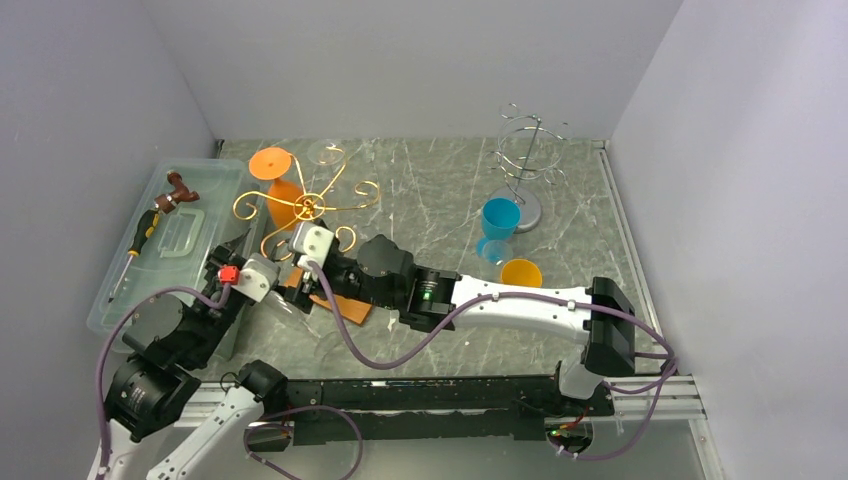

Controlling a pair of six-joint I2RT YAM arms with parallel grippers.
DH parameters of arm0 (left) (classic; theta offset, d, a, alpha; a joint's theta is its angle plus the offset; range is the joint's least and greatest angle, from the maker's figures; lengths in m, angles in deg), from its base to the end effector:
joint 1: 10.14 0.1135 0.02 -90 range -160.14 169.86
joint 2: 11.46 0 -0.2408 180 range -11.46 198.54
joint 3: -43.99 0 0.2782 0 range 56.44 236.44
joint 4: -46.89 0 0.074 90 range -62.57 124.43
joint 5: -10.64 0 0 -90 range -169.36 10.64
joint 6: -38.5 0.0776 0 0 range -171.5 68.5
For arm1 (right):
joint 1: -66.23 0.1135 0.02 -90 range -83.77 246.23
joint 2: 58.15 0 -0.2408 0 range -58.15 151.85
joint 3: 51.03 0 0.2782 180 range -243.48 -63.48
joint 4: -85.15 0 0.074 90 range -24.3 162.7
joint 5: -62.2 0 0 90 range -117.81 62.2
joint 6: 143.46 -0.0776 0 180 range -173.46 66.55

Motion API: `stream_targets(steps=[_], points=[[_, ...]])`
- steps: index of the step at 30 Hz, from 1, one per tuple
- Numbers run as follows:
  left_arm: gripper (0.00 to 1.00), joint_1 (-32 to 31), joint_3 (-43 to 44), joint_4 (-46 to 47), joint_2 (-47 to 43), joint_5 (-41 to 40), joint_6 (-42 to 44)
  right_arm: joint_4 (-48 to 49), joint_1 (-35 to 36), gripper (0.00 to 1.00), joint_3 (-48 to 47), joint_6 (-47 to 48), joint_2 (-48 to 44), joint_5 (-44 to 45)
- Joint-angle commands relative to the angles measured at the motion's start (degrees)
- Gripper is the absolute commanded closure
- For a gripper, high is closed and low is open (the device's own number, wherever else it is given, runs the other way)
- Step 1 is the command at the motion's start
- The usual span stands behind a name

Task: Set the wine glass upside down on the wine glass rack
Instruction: Adjust the wine rack at the center of the board.

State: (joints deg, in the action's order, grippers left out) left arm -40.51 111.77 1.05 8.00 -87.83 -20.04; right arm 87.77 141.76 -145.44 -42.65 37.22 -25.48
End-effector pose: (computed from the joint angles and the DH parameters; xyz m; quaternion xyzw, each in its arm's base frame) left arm 0.1167 -0.0551 0.4080 0.3086 0.6192 0.0579 0.7198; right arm 0.1210 0.4564 0.3530 -0.4660 0.5180 0.3719 0.6133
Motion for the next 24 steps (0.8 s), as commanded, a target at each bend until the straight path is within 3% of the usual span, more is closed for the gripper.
stream_targets(steps=[1,8,13,16,19,24], points=[[0.47,-0.53,-1.45,-3.61,-0.17,1.97,-0.34,-13.83,-1.17,0.21,5.63,-4.98,3.37,2.0],[0.56,-0.74,-0.66,-2.62,-0.92,-2.41,-2.51,-10.57,-0.73,0.22,9.53,-4.62,2.59,1.58],[0.49,-1.11,1.27,-6.42,-2.15,3.17,-2.04,-9.11,-0.58,0.22,11.09,-3.67,2.17,1.69],[0.42,-3.06,2.7,-9.03,-2.84,6.87,3.21,-9.36,-0.56,0.22,10.69,-3.13,2.24,1.46],[0.33,-7.09,6.16,-17.68,-3.38,12.41,11.98,-9.87,-0.56,0.23,10.46,-2.63,2.09,1.77],[0.29,-12.39,7.11,-23.95,-5.05,10.79,23.69,-10.01,-0.56,0.24,10.07,-2.28,2.26,2.01]])
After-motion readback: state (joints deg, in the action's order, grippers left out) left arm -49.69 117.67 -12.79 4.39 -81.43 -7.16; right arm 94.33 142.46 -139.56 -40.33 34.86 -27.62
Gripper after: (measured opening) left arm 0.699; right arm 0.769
